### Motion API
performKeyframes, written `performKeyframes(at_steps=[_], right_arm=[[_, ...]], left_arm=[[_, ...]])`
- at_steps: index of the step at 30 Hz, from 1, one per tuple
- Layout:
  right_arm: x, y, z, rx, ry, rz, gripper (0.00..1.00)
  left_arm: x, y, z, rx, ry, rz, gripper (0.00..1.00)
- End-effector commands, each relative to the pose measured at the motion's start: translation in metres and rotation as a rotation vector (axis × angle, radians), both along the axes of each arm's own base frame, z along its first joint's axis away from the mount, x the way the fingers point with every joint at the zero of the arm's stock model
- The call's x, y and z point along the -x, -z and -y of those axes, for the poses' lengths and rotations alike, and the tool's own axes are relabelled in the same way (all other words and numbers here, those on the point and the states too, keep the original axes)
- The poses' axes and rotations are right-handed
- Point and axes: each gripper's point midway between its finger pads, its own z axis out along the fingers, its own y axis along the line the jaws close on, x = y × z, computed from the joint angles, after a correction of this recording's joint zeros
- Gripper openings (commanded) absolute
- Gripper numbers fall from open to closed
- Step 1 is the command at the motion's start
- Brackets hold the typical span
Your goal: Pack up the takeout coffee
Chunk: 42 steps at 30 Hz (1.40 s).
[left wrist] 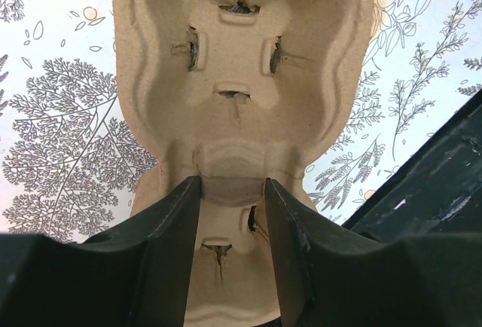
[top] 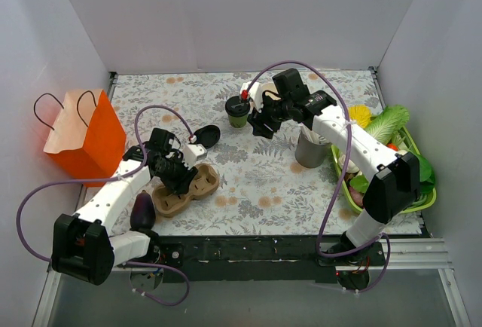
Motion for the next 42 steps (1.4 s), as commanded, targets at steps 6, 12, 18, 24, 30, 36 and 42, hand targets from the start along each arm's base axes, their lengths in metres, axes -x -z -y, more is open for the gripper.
performKeyframes(at_steps=[6,12,18,24,30,36,42], right_arm=[[-0.008,-0.01,-0.01,-0.039,-0.01,0.03,0.63],[-0.009,-0.014,-0.011,-0.043,-0.01,0.032,0.63],[-0.007,-0.015,-0.009,-0.042,-0.011,0.029,0.63],[-0.011,-0.023,-0.008,-0.052,0.019,0.044,0.63],[-0.055,-0.092,0.016,-0.201,0.239,0.093,0.63],[-0.1,-0.153,0.067,-0.352,0.481,0.151,0.63],[-0.102,-0.17,0.085,-0.414,0.518,0.13,0.63]], left_arm=[[0.004,0.003,-0.003,-0.013,-0.012,0.021,0.35],[0.0,-0.024,0.001,0.012,0.008,0.054,0.17],[-0.005,-0.066,0.008,0.053,0.021,0.095,0.08],[-0.007,-0.098,0.025,0.144,0.065,0.103,0.06],[0.001,-0.13,0.084,0.296,0.209,0.055,0.07],[0.053,-0.1,0.133,0.301,0.411,-0.05,0.07],[0.087,-0.07,0.173,0.318,0.46,-0.15,0.07]])
